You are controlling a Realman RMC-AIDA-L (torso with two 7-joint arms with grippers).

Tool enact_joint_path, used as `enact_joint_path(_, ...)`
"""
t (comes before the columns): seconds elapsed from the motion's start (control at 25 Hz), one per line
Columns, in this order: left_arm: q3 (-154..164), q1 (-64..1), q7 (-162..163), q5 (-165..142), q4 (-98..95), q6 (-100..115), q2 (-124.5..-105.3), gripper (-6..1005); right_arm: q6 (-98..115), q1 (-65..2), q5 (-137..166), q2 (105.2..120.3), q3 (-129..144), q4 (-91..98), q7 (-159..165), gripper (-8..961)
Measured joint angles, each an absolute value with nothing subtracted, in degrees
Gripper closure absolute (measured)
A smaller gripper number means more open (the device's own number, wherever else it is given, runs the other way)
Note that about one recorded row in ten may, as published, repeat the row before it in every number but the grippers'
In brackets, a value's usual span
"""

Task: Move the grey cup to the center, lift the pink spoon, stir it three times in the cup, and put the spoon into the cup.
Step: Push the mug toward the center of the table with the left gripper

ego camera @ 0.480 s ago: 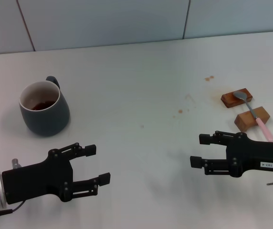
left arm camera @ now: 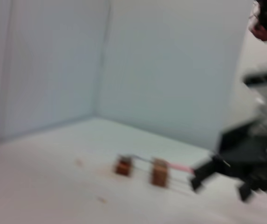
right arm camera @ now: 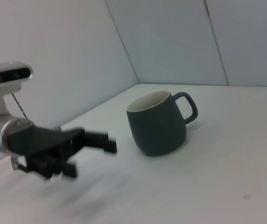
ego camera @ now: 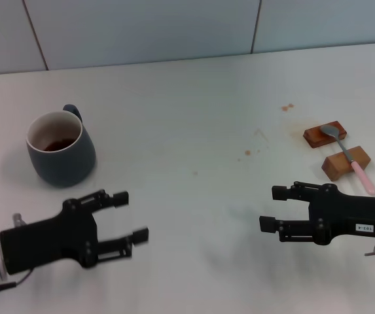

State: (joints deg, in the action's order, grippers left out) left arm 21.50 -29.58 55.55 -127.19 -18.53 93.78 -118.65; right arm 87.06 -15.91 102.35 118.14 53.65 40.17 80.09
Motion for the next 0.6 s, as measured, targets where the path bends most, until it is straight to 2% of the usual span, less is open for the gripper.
enact_joint_path(0.2, 16.5, -25.7, 49.8, -118.1, -19.4, 93.9, -118.25, 159, 87.1, -15.8, 102.4, 118.14, 53.6, 40.1, 80.4, 126)
enact_joint_path(0.44, 3.3, -20.8, 26.9, -101.1, -13.0, 88.5, -118.68, 334, 87.0, -15.9, 102.4, 118.14, 53.7, 40.1, 80.8, 126)
enact_joint_path(0.52, -1.3, -21.2, 8.6, -96.9, -6.8, 82.9, -118.75, 430, 87.0, -15.9, 102.4, 118.23, 54.1, 40.1, 80.9, 126)
enact_joint_path(0.6, -2.5, -21.6, 3.7, -96.1, -5.1, 81.1, -118.76, 526, 87.0, -15.9, 102.4, 118.24, 54.1, 40.1, 80.9, 126)
